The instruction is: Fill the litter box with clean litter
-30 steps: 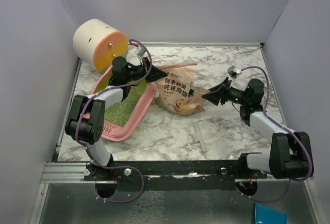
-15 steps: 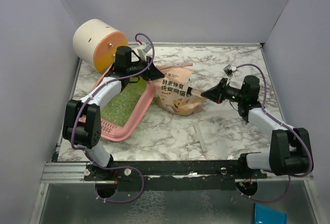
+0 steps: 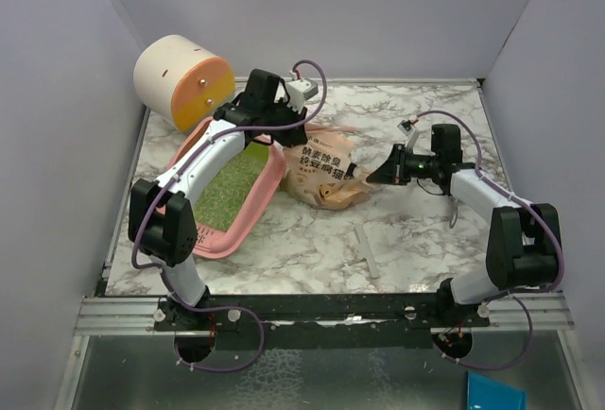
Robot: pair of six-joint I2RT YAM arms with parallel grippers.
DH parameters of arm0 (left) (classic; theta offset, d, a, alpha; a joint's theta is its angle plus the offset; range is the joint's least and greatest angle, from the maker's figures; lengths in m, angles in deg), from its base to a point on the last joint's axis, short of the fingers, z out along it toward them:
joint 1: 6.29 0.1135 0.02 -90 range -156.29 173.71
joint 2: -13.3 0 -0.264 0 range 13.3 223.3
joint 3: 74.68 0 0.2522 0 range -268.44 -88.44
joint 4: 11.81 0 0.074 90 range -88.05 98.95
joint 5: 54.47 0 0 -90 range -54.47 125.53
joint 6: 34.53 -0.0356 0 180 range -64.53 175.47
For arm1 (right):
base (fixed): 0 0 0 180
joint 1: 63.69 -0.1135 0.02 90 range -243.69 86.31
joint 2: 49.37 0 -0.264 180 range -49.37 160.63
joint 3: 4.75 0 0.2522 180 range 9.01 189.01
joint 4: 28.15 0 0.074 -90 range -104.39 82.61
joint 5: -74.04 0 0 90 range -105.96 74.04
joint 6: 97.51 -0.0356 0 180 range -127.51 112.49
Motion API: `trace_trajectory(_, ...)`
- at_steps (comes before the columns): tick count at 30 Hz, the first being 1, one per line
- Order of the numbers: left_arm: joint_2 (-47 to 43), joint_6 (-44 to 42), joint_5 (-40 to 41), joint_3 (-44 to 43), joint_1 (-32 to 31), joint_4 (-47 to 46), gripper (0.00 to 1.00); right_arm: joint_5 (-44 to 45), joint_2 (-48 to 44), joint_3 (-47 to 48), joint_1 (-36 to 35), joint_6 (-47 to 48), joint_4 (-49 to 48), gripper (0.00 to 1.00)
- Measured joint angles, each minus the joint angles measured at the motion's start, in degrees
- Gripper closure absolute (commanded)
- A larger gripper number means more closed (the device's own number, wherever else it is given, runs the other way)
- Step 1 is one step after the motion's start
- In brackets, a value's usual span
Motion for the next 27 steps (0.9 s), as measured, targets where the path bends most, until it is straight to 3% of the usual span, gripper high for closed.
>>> trace_trajectory(8, -6.0, -11.1, 6.6, 4.2, -4.6, 1.8, 1.00, 0.8, -0.9, -0.8, 0.0, 2.8, 5.8, 0.99)
trace_trajectory(9, -6.0, -11.7, 6.8, 4.1, -4.6, 2.2, 0.94, 1.2, -1.4, -0.8, 0.0, 3.1, 6.5, 0.99)
trace_trajectory(12, -5.5, -13.7, 8.0, 3.8, -4.7, 4.3, 0.54, 2.2, -2.9, -0.7, 0.0, 5.0, 8.5, 0.99)
trace_trajectory(19, -5.7, -17.1, 16.8, 3.1, -6.8, 5.8, 0.30, 3.7, -4.7, -0.6, -0.1, 6.9, 11.1, 0.99)
trace_trajectory(22, -8.7, -19.2, 18.7, 4.8, -8.2, 3.5, 0.15, 4.1, -4.7, -0.4, -0.1, 7.0, 11.2, 0.99)
trace_trajectory(27, -21.1, -27.1, 20.2, 10.7, -16.0, -1.4, 0.14, 4.4, -4.7, -0.4, -0.1, 7.0, 11.2, 0.99)
